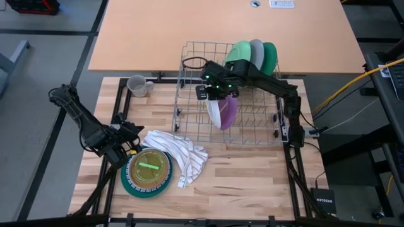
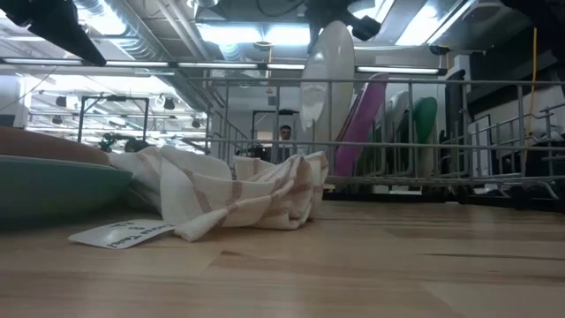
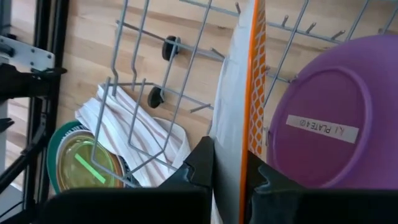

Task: Sort dishes
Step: Put the orange patterned plate into the dish rack

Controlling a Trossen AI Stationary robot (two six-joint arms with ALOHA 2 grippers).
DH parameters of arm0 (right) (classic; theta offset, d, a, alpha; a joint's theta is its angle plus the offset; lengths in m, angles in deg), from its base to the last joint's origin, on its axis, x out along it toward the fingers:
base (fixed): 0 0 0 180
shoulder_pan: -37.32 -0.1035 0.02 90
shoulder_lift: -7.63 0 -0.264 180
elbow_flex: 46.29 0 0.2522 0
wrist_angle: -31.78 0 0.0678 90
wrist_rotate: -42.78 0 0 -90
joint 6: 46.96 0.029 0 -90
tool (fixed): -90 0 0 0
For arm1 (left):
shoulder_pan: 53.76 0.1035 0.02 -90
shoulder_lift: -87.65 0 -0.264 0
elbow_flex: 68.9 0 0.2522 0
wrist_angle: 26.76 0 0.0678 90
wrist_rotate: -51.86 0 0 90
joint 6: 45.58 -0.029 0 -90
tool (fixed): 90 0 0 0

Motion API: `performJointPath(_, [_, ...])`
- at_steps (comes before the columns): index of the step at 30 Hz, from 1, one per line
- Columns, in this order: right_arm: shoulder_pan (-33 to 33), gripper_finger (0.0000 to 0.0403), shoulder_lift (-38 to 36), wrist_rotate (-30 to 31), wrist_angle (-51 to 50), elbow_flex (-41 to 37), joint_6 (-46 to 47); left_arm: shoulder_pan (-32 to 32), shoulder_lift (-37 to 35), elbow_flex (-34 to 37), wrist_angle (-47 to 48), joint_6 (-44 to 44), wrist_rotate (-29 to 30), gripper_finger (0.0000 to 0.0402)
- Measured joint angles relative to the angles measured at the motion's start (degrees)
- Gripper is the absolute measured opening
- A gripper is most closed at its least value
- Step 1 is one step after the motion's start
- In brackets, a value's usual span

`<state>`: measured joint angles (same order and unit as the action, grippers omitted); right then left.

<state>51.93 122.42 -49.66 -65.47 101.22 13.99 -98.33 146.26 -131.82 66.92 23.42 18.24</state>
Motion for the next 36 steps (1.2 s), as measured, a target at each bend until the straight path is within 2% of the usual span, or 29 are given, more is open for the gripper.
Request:
performJointPath(14, [0.0,0.0021,-1.8,-0.5,1.0,1.0,1.0,0.0,0.0,0.0,0.0,-0.4,0.0,0.0004])
performJointPath(36, [0.0,0.0021,-3.9,0.4,-1.0,1.2,11.2,0.0,0.0,0.0,0.0,-0.4,0.0,0.0004])
